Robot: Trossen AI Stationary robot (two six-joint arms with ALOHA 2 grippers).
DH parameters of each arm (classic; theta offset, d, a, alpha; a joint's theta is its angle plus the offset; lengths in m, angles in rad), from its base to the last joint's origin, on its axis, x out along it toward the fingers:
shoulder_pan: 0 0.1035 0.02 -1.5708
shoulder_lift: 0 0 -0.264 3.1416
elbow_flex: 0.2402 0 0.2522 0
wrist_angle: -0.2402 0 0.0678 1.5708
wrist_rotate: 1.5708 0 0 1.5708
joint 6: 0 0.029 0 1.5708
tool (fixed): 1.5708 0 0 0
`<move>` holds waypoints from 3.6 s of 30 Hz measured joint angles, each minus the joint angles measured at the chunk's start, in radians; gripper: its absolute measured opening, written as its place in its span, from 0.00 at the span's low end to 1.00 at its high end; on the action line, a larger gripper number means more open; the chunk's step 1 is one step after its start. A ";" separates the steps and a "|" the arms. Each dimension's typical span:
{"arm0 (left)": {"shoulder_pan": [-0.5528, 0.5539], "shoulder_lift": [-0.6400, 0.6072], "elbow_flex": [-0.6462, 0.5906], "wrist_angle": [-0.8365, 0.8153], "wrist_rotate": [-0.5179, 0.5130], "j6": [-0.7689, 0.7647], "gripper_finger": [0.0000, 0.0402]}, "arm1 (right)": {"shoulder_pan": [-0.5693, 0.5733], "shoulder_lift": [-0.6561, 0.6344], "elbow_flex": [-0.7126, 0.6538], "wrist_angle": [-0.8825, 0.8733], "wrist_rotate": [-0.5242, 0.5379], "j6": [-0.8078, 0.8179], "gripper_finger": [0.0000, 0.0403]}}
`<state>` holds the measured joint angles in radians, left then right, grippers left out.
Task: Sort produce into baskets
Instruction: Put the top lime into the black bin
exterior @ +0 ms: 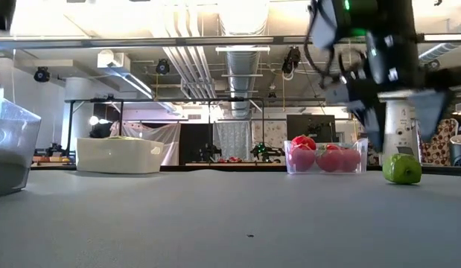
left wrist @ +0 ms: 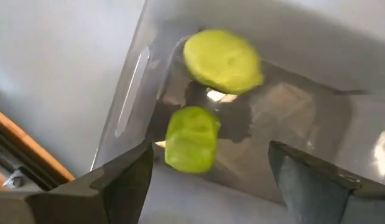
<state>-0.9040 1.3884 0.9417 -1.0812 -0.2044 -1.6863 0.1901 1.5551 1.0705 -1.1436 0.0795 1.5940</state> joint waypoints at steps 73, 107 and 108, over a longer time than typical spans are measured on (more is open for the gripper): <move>0.473 0.382 0.110 0.842 -0.047 1.273 0.77 | 0.477 0.050 0.325 0.349 0.565 -0.711 0.77; 0.548 0.498 0.160 0.834 0.082 1.470 0.53 | 0.491 0.267 0.327 0.483 0.391 -0.594 0.74; 0.548 0.498 0.166 0.816 0.085 1.434 0.49 | 0.484 0.267 0.329 0.471 0.391 -0.609 0.74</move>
<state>-0.3561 1.8859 1.1080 -0.2647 -0.1198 -0.2527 0.6739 1.8223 1.3992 -0.6725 0.4709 0.9851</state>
